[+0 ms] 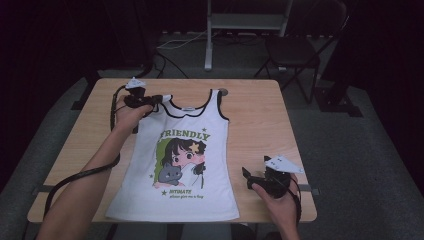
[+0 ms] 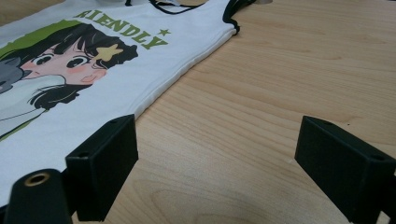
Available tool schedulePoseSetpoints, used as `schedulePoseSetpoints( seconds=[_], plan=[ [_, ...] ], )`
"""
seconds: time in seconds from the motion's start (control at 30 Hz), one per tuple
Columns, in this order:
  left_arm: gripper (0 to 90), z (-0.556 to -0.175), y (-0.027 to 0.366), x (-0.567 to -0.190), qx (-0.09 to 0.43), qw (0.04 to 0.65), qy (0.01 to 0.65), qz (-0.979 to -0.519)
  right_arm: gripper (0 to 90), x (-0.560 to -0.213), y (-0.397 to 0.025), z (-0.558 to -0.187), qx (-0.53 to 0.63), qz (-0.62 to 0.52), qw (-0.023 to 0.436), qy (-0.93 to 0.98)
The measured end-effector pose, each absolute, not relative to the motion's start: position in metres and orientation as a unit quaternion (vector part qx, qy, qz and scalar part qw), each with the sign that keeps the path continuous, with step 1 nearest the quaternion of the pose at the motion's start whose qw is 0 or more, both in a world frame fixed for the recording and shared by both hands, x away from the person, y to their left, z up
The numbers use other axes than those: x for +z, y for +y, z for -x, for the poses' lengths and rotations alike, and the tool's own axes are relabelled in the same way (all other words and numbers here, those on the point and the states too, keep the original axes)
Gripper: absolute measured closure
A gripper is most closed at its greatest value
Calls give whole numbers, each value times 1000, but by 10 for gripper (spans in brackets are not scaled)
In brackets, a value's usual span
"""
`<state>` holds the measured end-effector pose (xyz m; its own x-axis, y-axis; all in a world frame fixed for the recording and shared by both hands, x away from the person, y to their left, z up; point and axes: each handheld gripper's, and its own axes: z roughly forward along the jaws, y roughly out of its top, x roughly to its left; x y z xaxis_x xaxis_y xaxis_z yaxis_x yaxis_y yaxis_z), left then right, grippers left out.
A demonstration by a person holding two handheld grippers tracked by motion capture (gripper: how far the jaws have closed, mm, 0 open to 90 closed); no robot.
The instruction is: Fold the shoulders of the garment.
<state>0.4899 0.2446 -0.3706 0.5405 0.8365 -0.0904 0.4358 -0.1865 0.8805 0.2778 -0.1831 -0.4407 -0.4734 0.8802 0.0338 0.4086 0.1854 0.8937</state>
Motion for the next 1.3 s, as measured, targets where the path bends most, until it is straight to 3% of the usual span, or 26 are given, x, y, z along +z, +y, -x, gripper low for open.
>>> schedulePoseSetpoints(
  seconds=[1.3],
  plan=[
    [864, -416, 262, -406, 180, 463, 389, -776, 128, -441, -178, -278, 445, -436, 263, 737]
  ],
)
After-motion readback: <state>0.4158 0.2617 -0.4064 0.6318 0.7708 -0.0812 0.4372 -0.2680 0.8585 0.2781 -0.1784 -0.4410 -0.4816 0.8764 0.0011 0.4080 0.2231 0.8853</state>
